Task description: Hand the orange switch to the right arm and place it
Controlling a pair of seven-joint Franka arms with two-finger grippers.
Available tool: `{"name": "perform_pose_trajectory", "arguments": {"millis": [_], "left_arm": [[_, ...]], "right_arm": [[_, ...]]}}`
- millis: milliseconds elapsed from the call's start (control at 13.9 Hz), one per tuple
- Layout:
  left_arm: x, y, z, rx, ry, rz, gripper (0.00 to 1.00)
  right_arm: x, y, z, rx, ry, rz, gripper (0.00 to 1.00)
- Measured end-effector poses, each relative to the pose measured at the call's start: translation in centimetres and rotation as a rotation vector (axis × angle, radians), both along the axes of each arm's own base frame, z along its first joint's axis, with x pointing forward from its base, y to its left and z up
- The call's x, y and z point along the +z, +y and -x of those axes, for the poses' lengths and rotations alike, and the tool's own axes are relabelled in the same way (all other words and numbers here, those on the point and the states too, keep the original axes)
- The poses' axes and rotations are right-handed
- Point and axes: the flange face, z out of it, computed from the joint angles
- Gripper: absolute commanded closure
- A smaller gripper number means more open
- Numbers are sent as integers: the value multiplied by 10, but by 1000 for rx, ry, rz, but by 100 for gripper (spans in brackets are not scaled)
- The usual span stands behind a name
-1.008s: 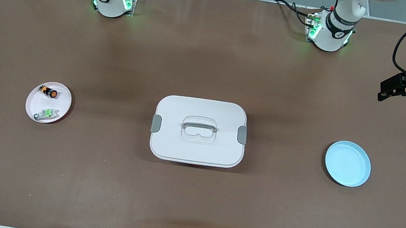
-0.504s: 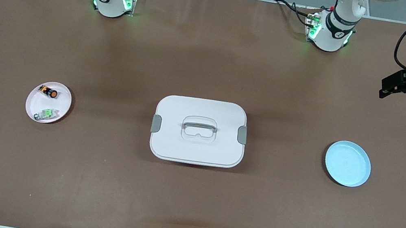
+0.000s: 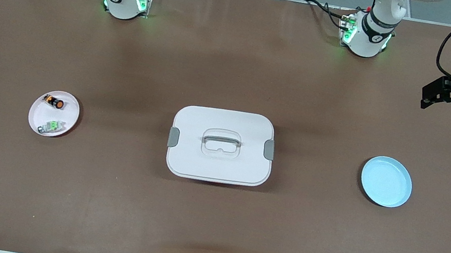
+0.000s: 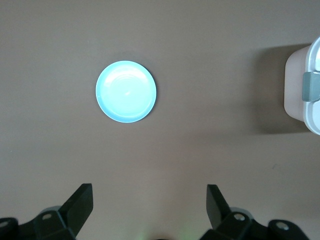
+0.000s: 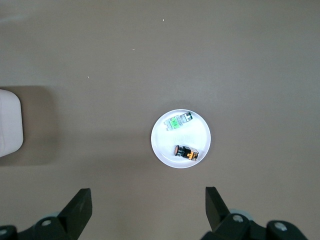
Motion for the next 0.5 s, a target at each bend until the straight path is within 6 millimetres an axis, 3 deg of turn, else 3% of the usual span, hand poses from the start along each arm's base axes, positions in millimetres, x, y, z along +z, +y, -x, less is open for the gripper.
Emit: {"name": "perform_pose_trajectory", "arguments": {"millis": [504], "left_arm": [[14,11,-2,20,-31,4,0]], "right_arm": [[1,0,0,0,-2,0,0]]}}
